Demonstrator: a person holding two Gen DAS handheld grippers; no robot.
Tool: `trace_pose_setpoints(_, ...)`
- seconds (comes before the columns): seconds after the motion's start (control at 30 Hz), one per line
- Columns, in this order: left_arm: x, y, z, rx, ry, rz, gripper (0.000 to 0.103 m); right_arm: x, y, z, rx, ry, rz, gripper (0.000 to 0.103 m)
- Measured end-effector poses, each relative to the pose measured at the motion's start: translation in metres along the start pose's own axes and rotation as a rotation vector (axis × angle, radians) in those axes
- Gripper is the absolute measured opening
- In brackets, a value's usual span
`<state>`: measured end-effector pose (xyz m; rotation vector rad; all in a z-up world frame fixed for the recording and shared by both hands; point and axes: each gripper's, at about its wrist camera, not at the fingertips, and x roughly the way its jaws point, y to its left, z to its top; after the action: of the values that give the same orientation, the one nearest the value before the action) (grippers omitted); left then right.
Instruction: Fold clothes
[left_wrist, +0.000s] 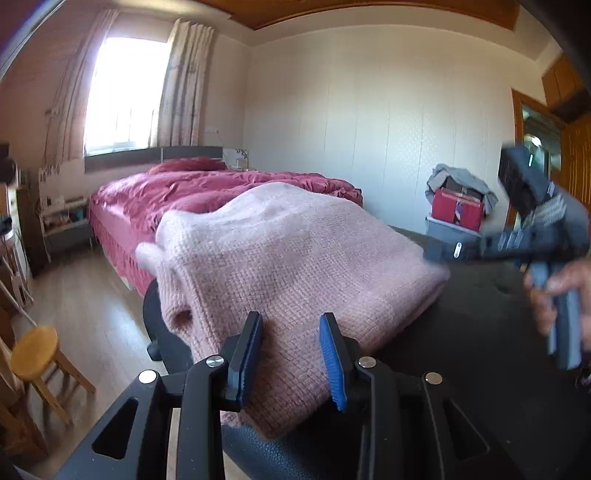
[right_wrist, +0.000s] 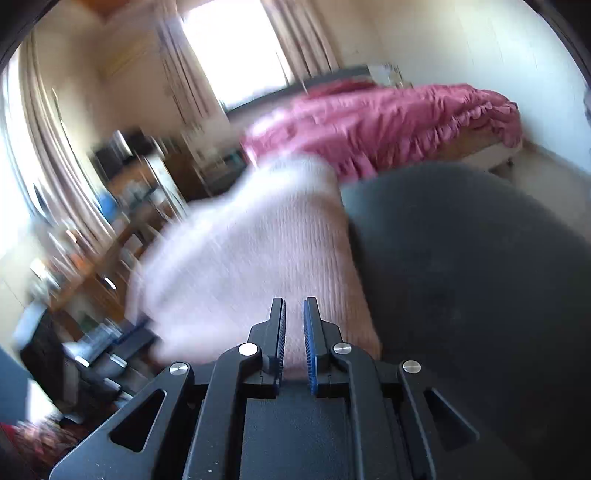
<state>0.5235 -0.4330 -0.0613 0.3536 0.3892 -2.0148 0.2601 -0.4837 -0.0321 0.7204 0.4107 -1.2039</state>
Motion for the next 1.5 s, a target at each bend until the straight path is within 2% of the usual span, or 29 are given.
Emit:
trace_pose_setpoints(0.07,-0.008,-0.005,-0.002,-0.04,0.001,0.04,0.032,0.015,-0.004,-0.007,-0.006,0.045,-0.058,0.008)
trace_pose_setpoints(0.17,-0.023,-0.017,-0.005,-0.096,0.002,0.117,0.032,0.011,-0.001,-0.007,-0.02,0.02,-0.1,0.008)
trace_pose_setpoints(0.27,-0.037,-0.029,-0.009,-0.151,0.003,0.193,0.032,0.001,0.012,-0.011,-0.056,-0.012,-0.147,0.012)
trace_pose_setpoints(0.3,-0.042,-0.033,-0.01,-0.17,0.003,0.219,0.032,-0.006,0.018,-0.012,-0.066,-0.039,-0.153,0.016)
trace_pose_setpoints(0.37,-0.052,-0.041,-0.012,-0.207,0.004,0.27,0.032,-0.018,0.03,-0.016,-0.083,-0.087,-0.164,0.033)
trace_pose_setpoints(0.4,-0.057,-0.045,-0.013,-0.225,0.004,0.296,0.032,-0.023,0.035,-0.02,-0.078,-0.095,-0.161,0.046)
trace_pose_setpoints(0.47,-0.064,-0.058,-0.016,-0.265,0.008,0.313,0.032,-0.033,0.044,-0.031,-0.07,-0.107,-0.156,0.054)
trace_pose_setpoints(0.57,-0.061,-0.075,-0.015,-0.274,0.031,0.359,0.032,-0.042,0.052,-0.052,-0.076,-0.096,-0.165,0.054)
trace_pose_setpoints(0.7,-0.046,-0.095,-0.01,-0.16,0.085,0.429,0.032,-0.059,0.056,-0.063,-0.085,-0.116,-0.18,0.055)
trace_pose_setpoints(0.8,-0.04,-0.1,-0.005,-0.121,0.108,0.468,0.032,-0.058,0.056,-0.07,-0.096,-0.074,-0.177,0.056)
trace_pose_setpoints(1.03,-0.033,-0.094,0.007,-0.159,0.122,0.49,0.032,-0.056,0.06,-0.073,-0.113,-0.052,-0.16,0.056)
trace_pose_setpoints(1.27,-0.03,-0.108,0.007,-0.102,0.14,0.559,0.032,-0.054,0.064,-0.074,-0.125,-0.038,-0.155,0.056)
trace_pose_setpoints(1.5,-0.014,-0.1,0.007,-0.097,0.182,0.521,0.033,-0.052,0.07,-0.075,-0.151,-0.029,-0.155,0.057)
